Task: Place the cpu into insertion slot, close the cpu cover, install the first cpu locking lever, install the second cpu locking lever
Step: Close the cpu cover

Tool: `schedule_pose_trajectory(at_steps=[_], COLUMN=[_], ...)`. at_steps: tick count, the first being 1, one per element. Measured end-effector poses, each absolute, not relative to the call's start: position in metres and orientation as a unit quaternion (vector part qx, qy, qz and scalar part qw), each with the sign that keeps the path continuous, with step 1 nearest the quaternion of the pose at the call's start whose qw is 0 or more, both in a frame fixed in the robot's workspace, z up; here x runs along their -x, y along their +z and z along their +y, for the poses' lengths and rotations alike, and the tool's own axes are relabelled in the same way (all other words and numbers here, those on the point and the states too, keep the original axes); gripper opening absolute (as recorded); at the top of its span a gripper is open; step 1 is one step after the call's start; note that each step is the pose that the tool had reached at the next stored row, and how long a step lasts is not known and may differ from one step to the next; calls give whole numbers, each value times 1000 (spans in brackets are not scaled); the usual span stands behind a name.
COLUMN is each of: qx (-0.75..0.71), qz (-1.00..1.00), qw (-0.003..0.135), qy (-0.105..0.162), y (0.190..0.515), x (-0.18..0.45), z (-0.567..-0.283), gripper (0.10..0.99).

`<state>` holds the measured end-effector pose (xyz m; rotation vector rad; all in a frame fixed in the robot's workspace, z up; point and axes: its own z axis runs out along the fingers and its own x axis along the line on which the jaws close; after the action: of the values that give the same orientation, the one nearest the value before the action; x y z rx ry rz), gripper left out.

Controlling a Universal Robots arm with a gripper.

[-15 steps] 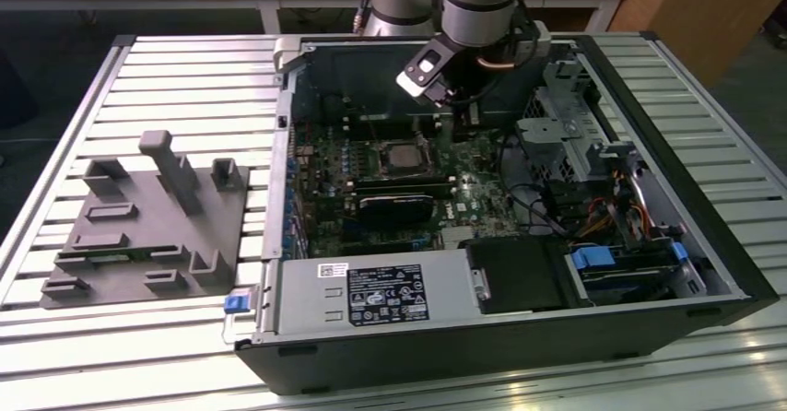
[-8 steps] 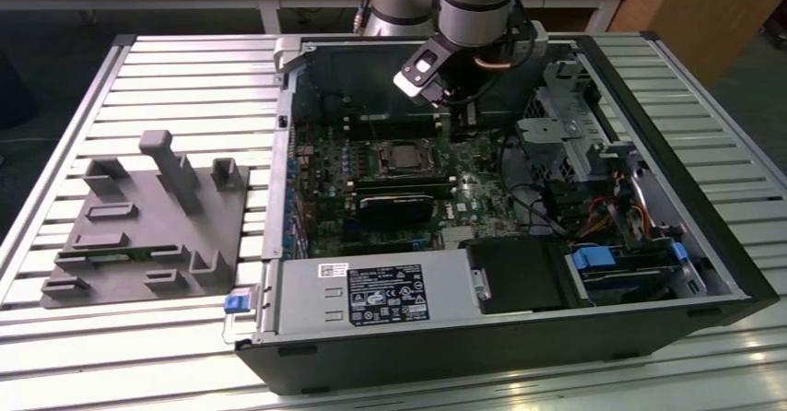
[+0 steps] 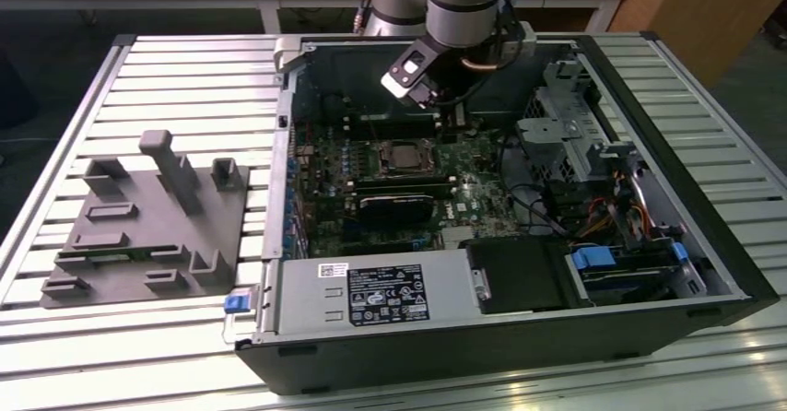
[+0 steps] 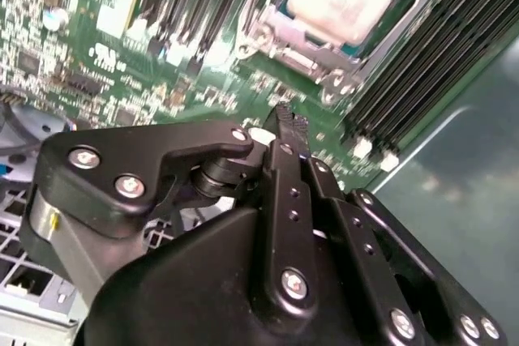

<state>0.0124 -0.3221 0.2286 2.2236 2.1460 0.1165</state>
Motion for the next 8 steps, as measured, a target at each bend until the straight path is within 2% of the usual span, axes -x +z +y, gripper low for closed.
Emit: schedule_pose_trajectory(at_steps=[8], qx=[-719], qz=[694], qw=[25], qy=[38], y=[226], x=[10], z=[-322], gripper=[106])
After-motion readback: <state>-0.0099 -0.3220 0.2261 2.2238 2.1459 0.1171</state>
